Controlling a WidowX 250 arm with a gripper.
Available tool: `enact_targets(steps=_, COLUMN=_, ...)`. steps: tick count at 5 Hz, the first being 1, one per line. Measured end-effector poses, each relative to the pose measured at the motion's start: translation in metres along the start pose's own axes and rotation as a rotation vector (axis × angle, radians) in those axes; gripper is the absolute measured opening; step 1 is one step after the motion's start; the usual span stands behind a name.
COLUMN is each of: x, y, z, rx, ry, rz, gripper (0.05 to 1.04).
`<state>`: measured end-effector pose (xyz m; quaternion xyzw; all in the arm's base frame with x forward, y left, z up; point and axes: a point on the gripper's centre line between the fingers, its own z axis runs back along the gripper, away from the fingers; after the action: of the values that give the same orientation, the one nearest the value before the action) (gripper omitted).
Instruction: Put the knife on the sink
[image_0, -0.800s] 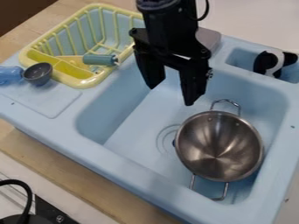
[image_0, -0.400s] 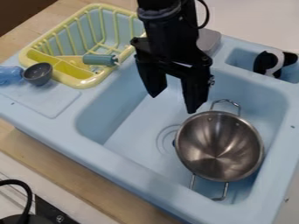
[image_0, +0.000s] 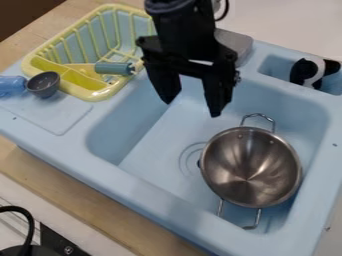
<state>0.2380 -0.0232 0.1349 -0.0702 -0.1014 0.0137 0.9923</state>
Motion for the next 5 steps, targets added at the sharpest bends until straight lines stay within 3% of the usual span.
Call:
enact_targets(steps=1, x=-0.002, y=0.015, z=0.018, rx=0.099, ry=-0.062, rz=0.219, gripper=0.998)
enact_targets(steps=2, x=0.001, y=0.031, z=0.031, rx=0.174, ry=-0.088, rz=0.439, gripper=0.998)
enact_targets(steps=3, x=0.005, y=0.046, z=0.037, rx=0.167, ry=-0.112, rz=0.595, gripper=0.998)
enact_targets(steps=4, x=0.01, y=0.069, z=0.042, rx=0.111, ry=-0.178, rz=0.857, gripper=0.998)
enact_targets(steps=5, x=0.012, y=0.086, z=0.044, rx=0.11, ry=-0.26, rz=1.085, gripper=0.998)
